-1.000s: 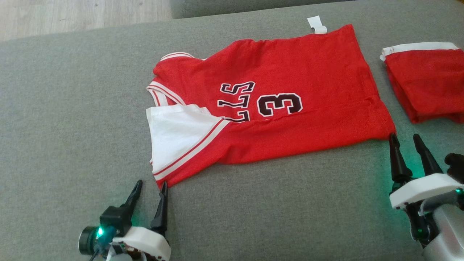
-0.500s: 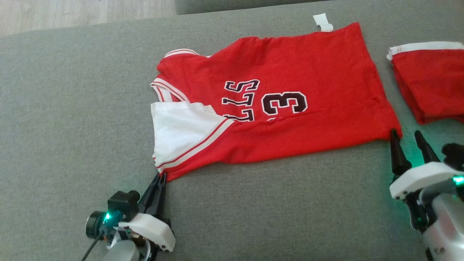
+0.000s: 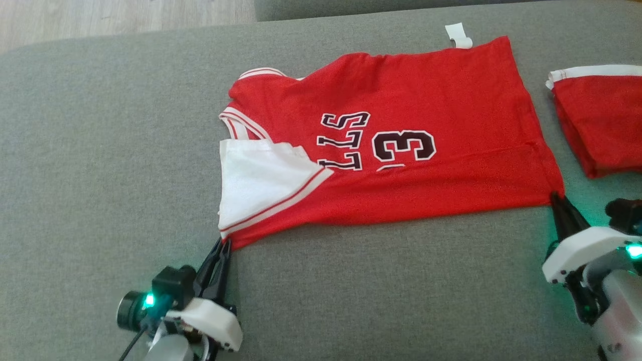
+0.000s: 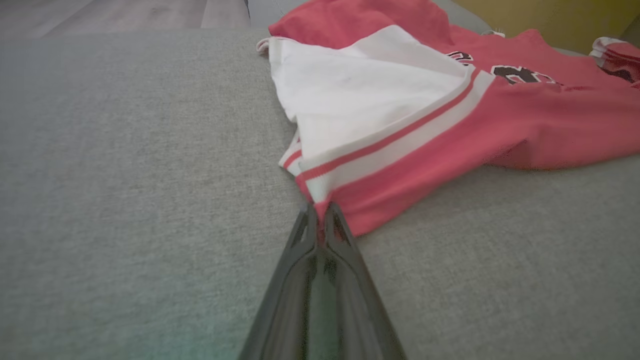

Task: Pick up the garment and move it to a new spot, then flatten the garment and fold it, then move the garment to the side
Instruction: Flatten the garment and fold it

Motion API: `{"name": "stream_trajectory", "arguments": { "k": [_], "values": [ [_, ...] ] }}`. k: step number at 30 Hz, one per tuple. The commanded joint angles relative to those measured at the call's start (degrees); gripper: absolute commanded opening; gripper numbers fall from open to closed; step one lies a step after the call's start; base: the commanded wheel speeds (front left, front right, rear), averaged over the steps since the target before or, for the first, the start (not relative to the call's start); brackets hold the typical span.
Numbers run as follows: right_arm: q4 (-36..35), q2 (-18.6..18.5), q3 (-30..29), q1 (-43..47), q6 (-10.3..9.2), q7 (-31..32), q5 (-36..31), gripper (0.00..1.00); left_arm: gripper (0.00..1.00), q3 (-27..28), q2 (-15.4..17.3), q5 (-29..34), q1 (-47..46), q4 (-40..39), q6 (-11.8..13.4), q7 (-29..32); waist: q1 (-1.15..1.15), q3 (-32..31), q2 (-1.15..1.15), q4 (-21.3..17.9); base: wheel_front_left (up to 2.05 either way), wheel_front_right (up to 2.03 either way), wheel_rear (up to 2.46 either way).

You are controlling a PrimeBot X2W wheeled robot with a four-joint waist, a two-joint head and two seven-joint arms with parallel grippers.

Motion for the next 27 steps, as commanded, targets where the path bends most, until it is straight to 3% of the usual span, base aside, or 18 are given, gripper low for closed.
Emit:
{"name": "stream_trajectory", "arguments": {
  "k": [1, 13, 27],
  "values": [
    [-0.9, -2.3, 0.7, 1.2, 0.36, -1.1, -0.3, 0.0, 0.0, 1.8, 1.8, 0.2, 0.4, -1.9, 0.6, -0.7, 0.0, -0.2, 0.0, -0.1, 0.0, 0.0, 0.0],
    [-5.1, -4.9, -0.5, 8.4, 0.36, -2.1, -2.5, 0.0, 0.0, 1.1, 5.6, 0.1, 11.4, -15.6, 4.4, 4.1, 0.0, -3.2, 0.0, -0.1, 0.0, 0.0, 0.0],
    [-12.7, -4.0, -7.4, 18.9, 0.36, 1.1, -6.4, 0.0, 0.0, -0.7, 8.1, -1.0, 22.7, -27.4, 7.5, 9.9, 0.0, -6.2, 0.0, 0.5, 0.0, 0.0, 0.0]
  ]
}}
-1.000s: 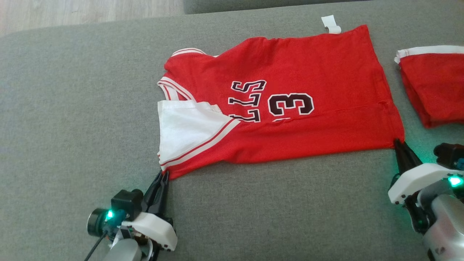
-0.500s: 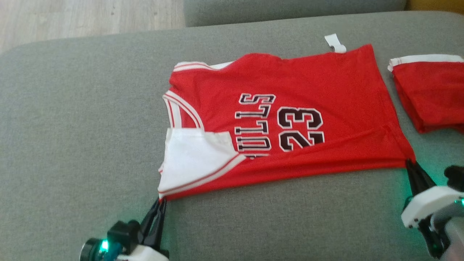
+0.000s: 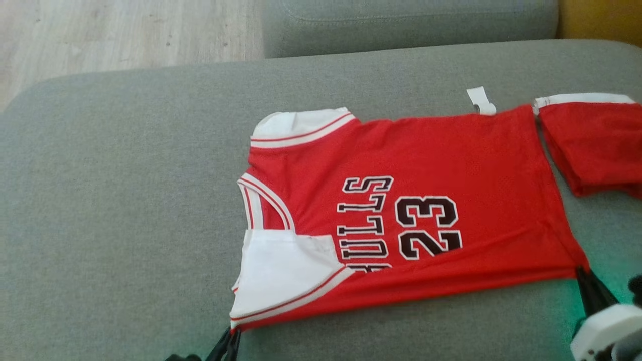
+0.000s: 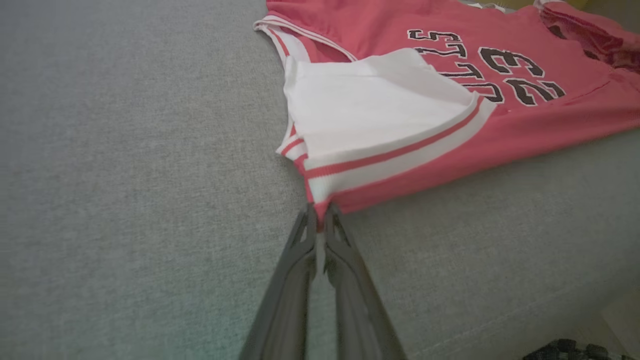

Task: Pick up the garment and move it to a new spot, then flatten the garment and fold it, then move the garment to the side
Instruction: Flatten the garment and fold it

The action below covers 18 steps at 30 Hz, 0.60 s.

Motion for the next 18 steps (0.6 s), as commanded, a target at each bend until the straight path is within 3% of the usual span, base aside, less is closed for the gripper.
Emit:
{"name": "stream_trajectory", "arguments": {
  "k": [1, 11, 14, 18],
  "values": [
    [-1.8, -1.6, -0.4, 1.3, 0.36, 0.2, -0.6, 0.0, 0.0, 2.1, 1.4, -0.3, -0.5, -2.1, 0.7, 0.0, 0.0, -0.4, 0.0, 0.3, 0.0, 0.0, 0.0],
    [-9.5, 1.7, -6.6, 8.4, 0.36, 5.7, -4.2, 0.0, 0.0, 1.8, 2.9, -2.2, 2.2, -3.8, 0.5, 3.1, 0.0, -1.6, 0.0, 0.9, 0.0, 0.0, 0.0],
    [-11.4, 2.6, -7.8, 9.4, 0.36, 7.3, -5.3, 0.0, 0.0, 1.6, 3.0, -3.1, 1.9, -1.2, -1.0, 2.7, 0.0, -1.8, 0.0, 0.9, 0.0, 0.0, 0.0],
    [-13.4, 3.5, -8.8, 10.4, 0.36, 8.9, -6.3, 0.03, 0.0, 1.7, 3.2, -4.3, -0.4, 7.0, -5.1, -1.6, 0.0, -1.9, 0.0, 0.9, 0.0, 0.0, 0.0]
  ]
}}
